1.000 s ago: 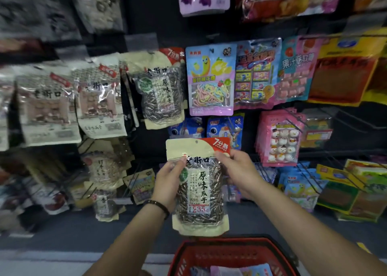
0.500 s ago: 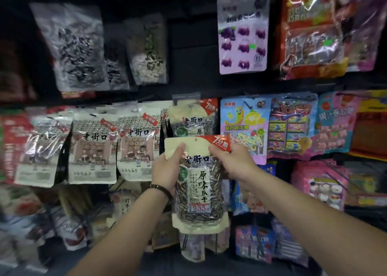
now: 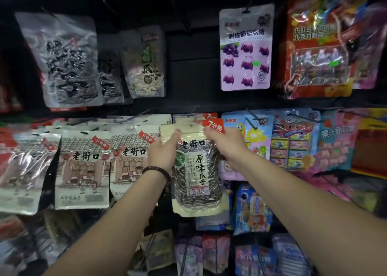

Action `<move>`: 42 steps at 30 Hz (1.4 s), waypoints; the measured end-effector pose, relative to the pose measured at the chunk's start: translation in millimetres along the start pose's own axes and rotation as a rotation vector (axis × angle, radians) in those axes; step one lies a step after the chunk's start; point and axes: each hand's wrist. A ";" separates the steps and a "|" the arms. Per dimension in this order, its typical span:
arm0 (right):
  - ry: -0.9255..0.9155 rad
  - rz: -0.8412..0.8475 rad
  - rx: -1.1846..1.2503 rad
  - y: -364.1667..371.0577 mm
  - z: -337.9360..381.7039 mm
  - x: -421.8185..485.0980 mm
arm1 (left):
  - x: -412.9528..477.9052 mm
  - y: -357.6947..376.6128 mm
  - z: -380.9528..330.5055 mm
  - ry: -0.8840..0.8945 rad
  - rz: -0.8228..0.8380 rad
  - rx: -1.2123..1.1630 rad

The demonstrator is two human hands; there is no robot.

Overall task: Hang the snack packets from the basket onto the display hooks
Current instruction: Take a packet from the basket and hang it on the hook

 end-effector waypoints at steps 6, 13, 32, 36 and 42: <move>0.038 -0.002 -0.025 12.3 4.6 10.5 | 14.8 5.5 -2.7 -0.017 -0.005 -0.005; 0.067 0.003 -0.012 16.8 -1.7 14.4 | 13.4 7.3 0.3 -0.004 -0.035 0.018; 0.046 -0.041 -0.129 17.7 0.7 20.3 | 14.7 12.9 -6.1 -0.024 -0.001 0.071; -0.004 -0.073 -0.195 15.2 -3.4 20.9 | 12.1 13.3 -3.5 -0.036 -0.074 0.143; -0.050 -0.084 -0.318 4.5 -23.3 8.2 | -9.4 16.9 1.0 -0.005 -0.201 0.108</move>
Point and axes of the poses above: each hand's wrist, its own x-axis towards the middle knuckle, its own y-axis out of the palm, z = x × y, and after that the axes turned 14 degrees about -z, right-handed
